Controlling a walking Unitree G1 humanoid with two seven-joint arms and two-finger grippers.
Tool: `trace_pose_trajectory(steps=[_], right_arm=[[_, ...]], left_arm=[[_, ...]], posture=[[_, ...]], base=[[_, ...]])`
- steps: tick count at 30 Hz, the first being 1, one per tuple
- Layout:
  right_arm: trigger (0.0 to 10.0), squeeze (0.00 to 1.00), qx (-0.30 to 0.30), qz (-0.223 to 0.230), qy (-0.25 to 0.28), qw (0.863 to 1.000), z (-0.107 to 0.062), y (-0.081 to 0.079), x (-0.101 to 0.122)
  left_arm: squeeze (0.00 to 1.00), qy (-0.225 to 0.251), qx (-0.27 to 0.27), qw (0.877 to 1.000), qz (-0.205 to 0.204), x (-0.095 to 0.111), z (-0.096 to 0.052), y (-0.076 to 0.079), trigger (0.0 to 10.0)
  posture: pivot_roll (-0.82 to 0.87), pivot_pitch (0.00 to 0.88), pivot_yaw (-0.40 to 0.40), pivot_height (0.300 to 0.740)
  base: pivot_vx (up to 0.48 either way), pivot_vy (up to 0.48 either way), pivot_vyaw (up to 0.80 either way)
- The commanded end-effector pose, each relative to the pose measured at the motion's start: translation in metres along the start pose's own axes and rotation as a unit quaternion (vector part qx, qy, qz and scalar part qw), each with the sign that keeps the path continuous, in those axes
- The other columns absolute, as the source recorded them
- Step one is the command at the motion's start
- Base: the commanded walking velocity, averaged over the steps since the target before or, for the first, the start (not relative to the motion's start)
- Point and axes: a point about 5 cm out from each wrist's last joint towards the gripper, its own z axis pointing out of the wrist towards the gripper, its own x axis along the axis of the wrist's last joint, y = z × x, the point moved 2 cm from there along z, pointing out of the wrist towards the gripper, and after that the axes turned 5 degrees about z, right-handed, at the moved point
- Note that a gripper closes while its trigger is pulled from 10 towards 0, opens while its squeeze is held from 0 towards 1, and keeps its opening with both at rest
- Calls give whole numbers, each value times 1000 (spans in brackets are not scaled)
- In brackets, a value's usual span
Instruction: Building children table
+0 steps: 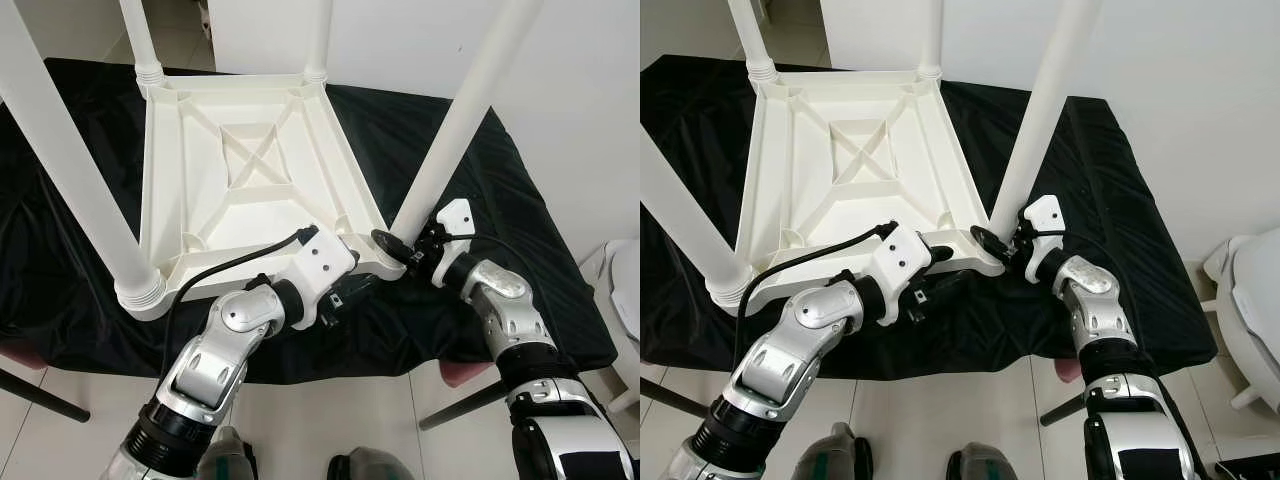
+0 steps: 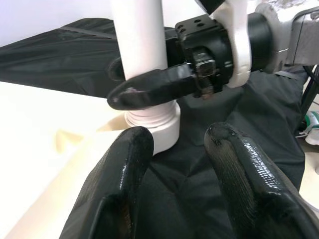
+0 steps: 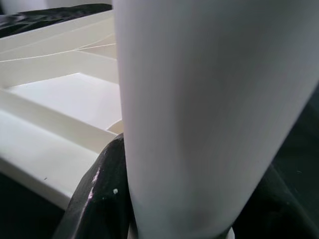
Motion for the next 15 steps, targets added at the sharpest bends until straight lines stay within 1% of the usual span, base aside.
trace_pose_trajectory(steps=[1,2,5,6,7,9,10,11,12,13,14,15], right_arm=[[10000,0,-60,4,-24,998,-5,6,-12],[10000,0,-70,5,-23,997,-5,5,-12],[10000,0,-70,5,-23,997,-5,5,-12],[10000,0,-80,11,-17,997,-4,2,-12],[10000,0,-115,22,-11,993,-2,-4,-13],[10000,0,-115,22,-11,993,-2,-4,-13],[10000,0,-143,31,-8,989,-1,-8,-13],[10000,0,-200,40,-5,979,-2,-15,-14],[10000,0,-238,50,-3,970,-3,-20,-15],[10000,0,-238,50,-3,970,-3,-20,-15],[10000,0,-271,49,-5,961,-5,-27,-15],[10000,0,-271,49,-5,961,-5,-27,-15]], left_arm=[[0,2,-3,1000,-2,1,1,2,10000],[0,2,-3,1000,-2,1,1,2,10000],[0,2,-3,1000,-2,1,1,2,10000],[0,3,-3,1000,-3,1,2,2,10000],[0,2,-4,1000,-4,1,2,3,10000],[0,2,-4,1000,-4,1,2,3,10000],[0,2,-5,1000,-4,1,2,4,10000],[0,3,-5,1000,-5,1,2,4,10000],[0,3,-5,1000,-6,1,2,4,10000],[0,3,-5,1000,-6,1,2,4,10000],[0,3,-4,1000,-7,1,2,5,10000],[0,3,-4,1000,-7,1,2,5,10000]], posture=[[-88,0,-42,740],[-88,0,-42,740],[-88,0,-42,740],[-88,0,-45,740],[-90,0,-49,740],[-90,0,-49,740],[-90,0,-49,740],[-91,0,-54,740],[-91,0,-54,740],[-91,0,-54,740],[-90,0,-60,740],[-90,0,-60,740]], base=[[0,0,0],[0,0,0],[0,0,0],[0,0,0],[0,0,0],[0,0,0],[0,0,0],[0,0,0],[0,0,0],[0,0,0],[0,0,0],[0,0,0]])
